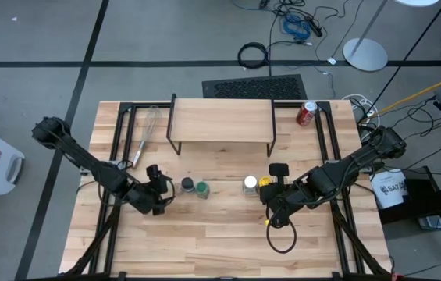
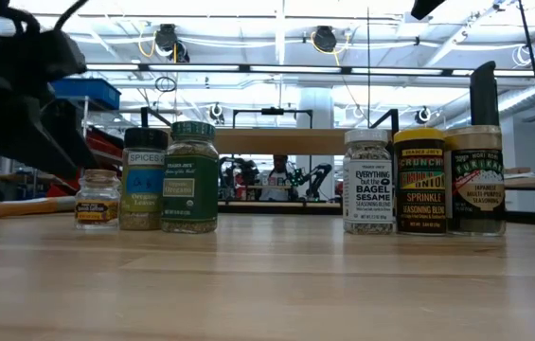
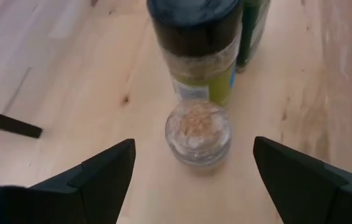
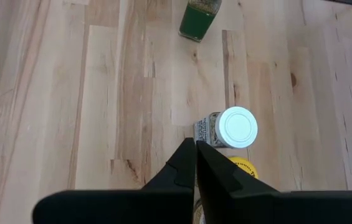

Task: Shelf spices
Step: Put the brown seasoning bottle on the shelf

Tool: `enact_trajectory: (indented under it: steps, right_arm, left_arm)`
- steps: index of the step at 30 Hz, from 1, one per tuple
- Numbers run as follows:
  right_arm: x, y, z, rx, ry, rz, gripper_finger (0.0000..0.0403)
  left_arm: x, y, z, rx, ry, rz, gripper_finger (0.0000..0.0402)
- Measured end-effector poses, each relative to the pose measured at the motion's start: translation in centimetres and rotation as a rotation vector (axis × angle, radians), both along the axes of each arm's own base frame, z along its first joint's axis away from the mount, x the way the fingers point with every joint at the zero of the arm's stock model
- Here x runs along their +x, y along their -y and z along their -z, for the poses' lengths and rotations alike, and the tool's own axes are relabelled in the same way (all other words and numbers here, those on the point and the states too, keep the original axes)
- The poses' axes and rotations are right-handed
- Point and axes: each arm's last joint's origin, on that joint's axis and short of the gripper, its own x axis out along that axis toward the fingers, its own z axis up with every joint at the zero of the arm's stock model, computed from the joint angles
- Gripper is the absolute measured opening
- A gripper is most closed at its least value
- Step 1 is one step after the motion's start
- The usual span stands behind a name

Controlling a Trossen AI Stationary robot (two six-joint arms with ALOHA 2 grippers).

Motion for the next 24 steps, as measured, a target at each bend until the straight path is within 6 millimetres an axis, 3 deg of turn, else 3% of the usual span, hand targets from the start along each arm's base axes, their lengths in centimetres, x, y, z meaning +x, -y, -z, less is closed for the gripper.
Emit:
enact_trajectory:
  steps: [12, 24]
  right_arm:
    - [0.1, -0.1, -0.1, -0.002, 0.010, -0.013, 0.0000]
    - [0.1, -0.1, -0.1, -0.005, 0.010, -0.018, 0.0000]
  left_arm:
    - [0.6, -1.1, 0.8, -0.046, -0.001, 0.050, 0.0333]
    - [1.2, -2.1, 0.8, -0.061, -0.022, 0.073, 0.0270]
